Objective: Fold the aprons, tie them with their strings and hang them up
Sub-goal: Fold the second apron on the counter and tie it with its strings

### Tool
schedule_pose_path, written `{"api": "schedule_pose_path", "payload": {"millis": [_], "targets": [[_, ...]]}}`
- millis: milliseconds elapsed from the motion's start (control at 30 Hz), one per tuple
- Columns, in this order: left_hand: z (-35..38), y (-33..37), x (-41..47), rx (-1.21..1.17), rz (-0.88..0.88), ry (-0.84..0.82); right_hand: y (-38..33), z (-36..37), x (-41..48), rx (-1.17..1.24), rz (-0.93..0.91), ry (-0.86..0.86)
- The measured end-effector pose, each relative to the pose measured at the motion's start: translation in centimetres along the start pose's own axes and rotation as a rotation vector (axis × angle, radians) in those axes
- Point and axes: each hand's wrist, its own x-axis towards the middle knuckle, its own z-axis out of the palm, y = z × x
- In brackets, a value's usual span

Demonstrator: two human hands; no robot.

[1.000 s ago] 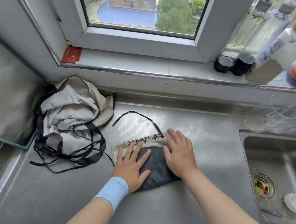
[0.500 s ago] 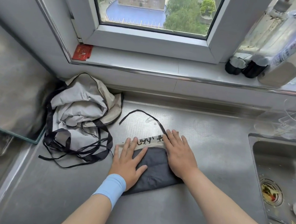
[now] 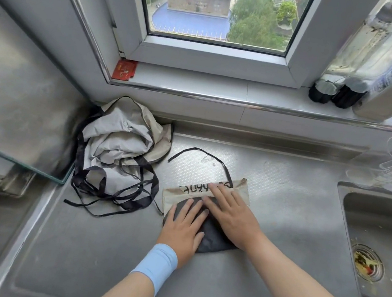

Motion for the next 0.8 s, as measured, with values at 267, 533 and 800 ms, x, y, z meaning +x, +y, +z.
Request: {"api": "schedule_pose_path", "payload": {"millis": [267, 533, 800], "targets": [[-1.1, -1.3, -1.1, -0.048, 0.025, 0.007, -0.6, -3.0, -4.7, 0.209, -0.03, -0.262], [-2.7, -2.1, -4.3, -0.04, -0.067, 0.018, -1.6, -3.7, -5.4, 0.296, 0.189, -0.297], [-4.7, -3.3, -4.8, -0.541, -0.237, 0.011, -1.1, -5.6, -6.0, 0.509, 0.487, -0.243]]}}
